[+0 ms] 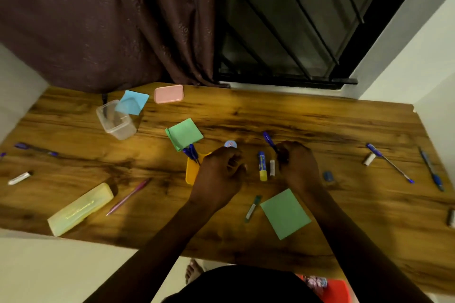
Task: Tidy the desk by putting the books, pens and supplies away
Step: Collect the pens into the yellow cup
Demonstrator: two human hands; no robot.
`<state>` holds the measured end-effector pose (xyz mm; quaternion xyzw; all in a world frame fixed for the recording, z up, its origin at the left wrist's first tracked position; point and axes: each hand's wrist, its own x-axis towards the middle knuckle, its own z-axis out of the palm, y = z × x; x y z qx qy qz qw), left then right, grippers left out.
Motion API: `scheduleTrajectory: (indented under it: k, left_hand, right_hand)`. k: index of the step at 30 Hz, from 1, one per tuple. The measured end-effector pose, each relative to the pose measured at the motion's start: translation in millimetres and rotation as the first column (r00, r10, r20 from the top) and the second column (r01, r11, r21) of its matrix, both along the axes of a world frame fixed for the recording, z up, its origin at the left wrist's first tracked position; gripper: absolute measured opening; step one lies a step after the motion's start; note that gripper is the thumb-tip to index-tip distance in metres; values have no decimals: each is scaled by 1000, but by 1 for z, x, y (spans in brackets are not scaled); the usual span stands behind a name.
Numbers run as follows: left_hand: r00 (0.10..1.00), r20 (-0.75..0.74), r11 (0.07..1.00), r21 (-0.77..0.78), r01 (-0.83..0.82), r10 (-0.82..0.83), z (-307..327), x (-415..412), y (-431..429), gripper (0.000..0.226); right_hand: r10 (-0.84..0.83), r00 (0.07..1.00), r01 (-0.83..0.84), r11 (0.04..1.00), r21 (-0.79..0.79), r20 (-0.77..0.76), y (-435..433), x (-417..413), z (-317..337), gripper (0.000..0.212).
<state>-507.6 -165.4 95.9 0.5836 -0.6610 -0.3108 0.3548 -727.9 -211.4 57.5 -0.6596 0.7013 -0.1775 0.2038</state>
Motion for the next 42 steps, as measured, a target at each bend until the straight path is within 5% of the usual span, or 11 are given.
scheduleTrajectory:
  k: [9, 16, 22, 28, 35, 42]
  left_hand:
    - [981, -58, 975, -120, -189, 183, 10, 81, 20, 20]
    - [904, 155, 915, -127, -383, 399, -11, 176, 39, 20]
    - [831, 399, 898, 43, -439, 387, -55, 220, 46, 35]
    - [773, 577, 923, 81, -376, 264, -80, 223, 50, 23]
    - [800, 527, 925, 66, -374, 286, -80, 222, 50, 26]
    - [938, 186, 955, -10, -296, 293, -43, 213, 47, 21]
  right_hand:
    - [134, 904, -101, 990, -102, 407, -1, 89, 47, 17]
    - [164, 860, -100, 983, -156, 483, 2, 135, 51, 16]
    - [226, 895, -183, 972, -146, 384, 12, 154, 40, 12]
    - [309, 929, -291, 950, -114, 201, 21, 157, 34, 11]
    - [327, 943, -327, 945, -13, 61, 23, 163, 28, 10]
    - [332, 943, -330, 941, 76, -20, 15, 173, 28, 11]
